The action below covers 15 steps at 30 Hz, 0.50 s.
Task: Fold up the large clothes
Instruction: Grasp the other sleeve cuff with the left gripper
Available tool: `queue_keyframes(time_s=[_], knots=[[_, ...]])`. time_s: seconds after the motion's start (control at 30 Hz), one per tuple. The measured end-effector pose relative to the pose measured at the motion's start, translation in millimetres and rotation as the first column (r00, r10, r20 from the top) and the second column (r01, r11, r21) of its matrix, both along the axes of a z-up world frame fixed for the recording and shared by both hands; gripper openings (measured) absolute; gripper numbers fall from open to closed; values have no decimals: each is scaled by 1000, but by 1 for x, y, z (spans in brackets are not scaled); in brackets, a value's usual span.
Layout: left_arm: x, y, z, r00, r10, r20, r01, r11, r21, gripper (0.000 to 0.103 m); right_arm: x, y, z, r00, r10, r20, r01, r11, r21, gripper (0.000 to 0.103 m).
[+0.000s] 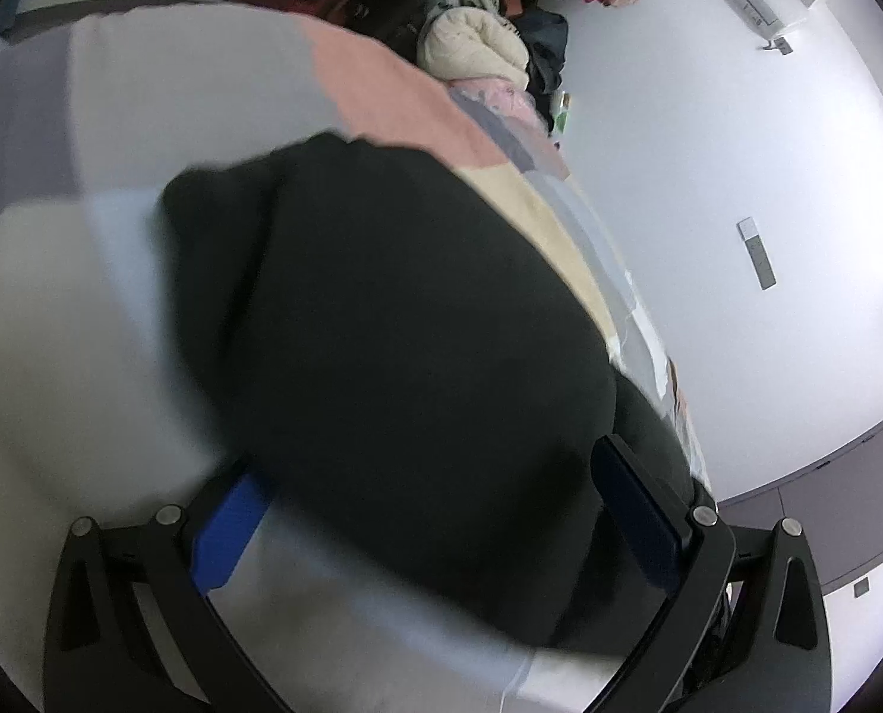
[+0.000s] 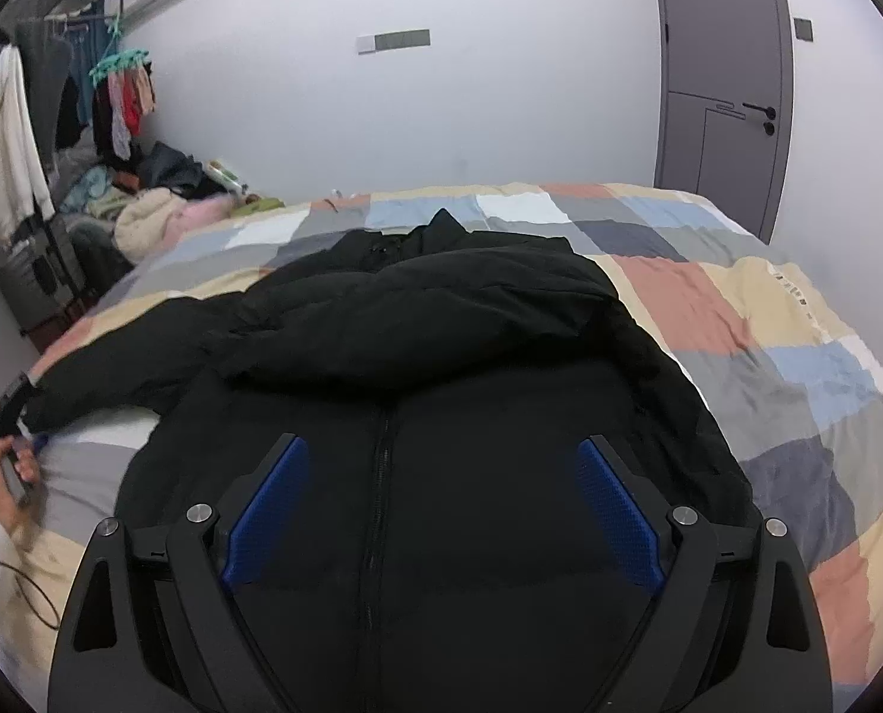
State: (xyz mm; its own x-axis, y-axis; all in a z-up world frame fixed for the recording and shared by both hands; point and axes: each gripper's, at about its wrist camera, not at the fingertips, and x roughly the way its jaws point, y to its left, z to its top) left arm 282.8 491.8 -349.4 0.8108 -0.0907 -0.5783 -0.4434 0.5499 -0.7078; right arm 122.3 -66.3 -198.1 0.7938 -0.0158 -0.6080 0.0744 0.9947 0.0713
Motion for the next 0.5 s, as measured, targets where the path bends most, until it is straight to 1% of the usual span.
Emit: queue_keyframes(time_s=[0.07, 0.13, 0.17, 0.2, 0.23, 0.3, 0.33, 0.4, 0.47, 0.5], knots=[[7, 6, -1, 1000, 5, 6, -5, 1000, 11, 100, 5, 2, -1, 1000, -4, -9, 4, 1000, 7, 92], [12, 10, -4, 1000, 8, -3, -8, 1000, 27, 95, 7, 6, -1, 1000, -9, -18, 9, 1000, 3, 92], [13, 11, -5, 1000, 8, -8, -8, 999, 34, 90, 7, 7, -1, 1000, -12, -23, 12, 1000, -1, 92], [12, 13, -5, 1000, 7, -9, -6, 999, 40, 81, 8, 9, -1, 1000, -12, -27, 12, 1000, 1, 92], [12, 14, -5, 1000, 5, -9, -5, 999, 42, 75, 7, 10, 0, 1000, -10, -30, 10, 1000, 7, 92], [10, 18, -5, 1000, 6, -13, -5, 999, 33, 55, 6, 10, 2, 999, -12, -30, 12, 1000, 10, 92], [8, 20, -4, 1000, 7, -13, -7, 1000, 28, 49, 6, 10, 3, 1000, -12, -28, 13, 1000, 10, 92], [5, 25, 3, 1000, 14, -7, -14, 1000, 25, 27, 2, 10, 6, 1000, -12, -25, 12, 1000, 15, 92], [2, 25, 13, 1000, 20, -3, -19, 999, 44, 19, -1, 9, 9, 1000, -9, -20, 10, 1000, 19, 92], [1, 23, 22, 1000, 20, -12, -19, 997, 70, 16, -4, 8, 11, 1000, -9, -16, 10, 1000, 19, 92]])
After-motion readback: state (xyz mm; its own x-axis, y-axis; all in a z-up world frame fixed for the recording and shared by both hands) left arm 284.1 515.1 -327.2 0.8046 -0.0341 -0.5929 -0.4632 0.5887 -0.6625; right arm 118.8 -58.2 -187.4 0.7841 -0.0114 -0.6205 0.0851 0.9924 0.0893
